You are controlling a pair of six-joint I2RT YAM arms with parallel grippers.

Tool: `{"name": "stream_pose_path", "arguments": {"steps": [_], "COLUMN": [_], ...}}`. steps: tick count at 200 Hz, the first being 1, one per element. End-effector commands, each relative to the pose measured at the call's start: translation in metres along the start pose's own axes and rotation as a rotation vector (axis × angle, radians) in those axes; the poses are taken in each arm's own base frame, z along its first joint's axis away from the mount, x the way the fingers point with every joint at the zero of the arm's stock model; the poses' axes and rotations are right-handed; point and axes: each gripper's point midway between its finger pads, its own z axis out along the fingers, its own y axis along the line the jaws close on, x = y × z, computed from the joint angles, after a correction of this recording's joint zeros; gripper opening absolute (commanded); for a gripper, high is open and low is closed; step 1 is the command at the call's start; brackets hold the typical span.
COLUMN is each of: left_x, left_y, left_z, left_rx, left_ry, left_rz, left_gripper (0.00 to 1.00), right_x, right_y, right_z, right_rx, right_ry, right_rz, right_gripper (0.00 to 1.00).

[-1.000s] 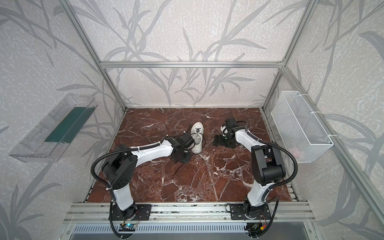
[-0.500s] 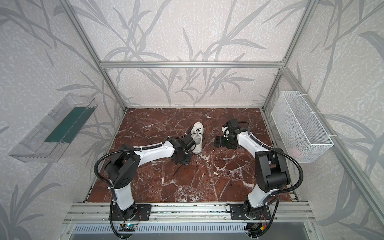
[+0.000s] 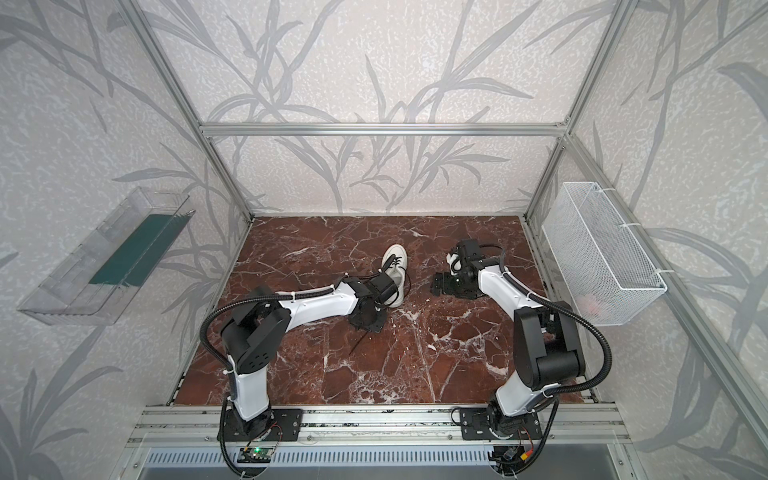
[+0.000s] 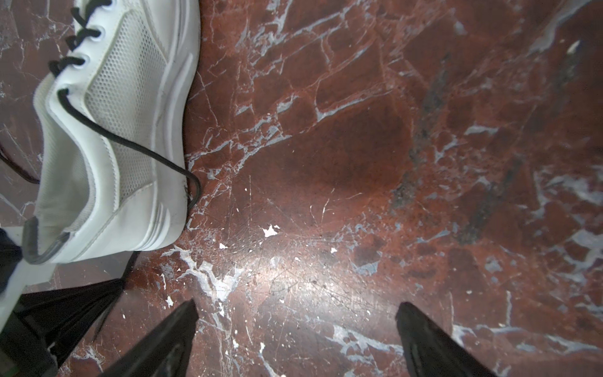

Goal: Tie the shoes

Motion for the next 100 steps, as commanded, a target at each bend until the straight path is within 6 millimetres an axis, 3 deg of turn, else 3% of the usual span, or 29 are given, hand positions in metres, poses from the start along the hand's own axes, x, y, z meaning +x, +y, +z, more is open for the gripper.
{"name": "stream_pose_path", "arguments": {"steps": [1, 56, 100], "left_x": [0.003, -0.026, -0.067], "left_y": [-0.026, -0.105, -0.159], "left_z": [-0.007, -0.032, -0.049], "left_rx": [0.041, 0.127, 0.23], "left_ry": [0.032, 0.004, -0.065], "left_rz": [0.046, 0.202, 0.251], "left_gripper": [0.0, 0.0, 0.0], "right_x": [0.0, 0.005, 0.003], "right_y": [-0.004, -0.025, -0.05], "right_z": [-0.009, -0.013, -0.023], "right_rx": [0.006, 0.016, 0.039], "right_ry": [-0.025, -0.044, -0.069], "right_rz": [0.014, 0.08, 0.176], "right_gripper": [0.95, 0.95, 0.96]}}
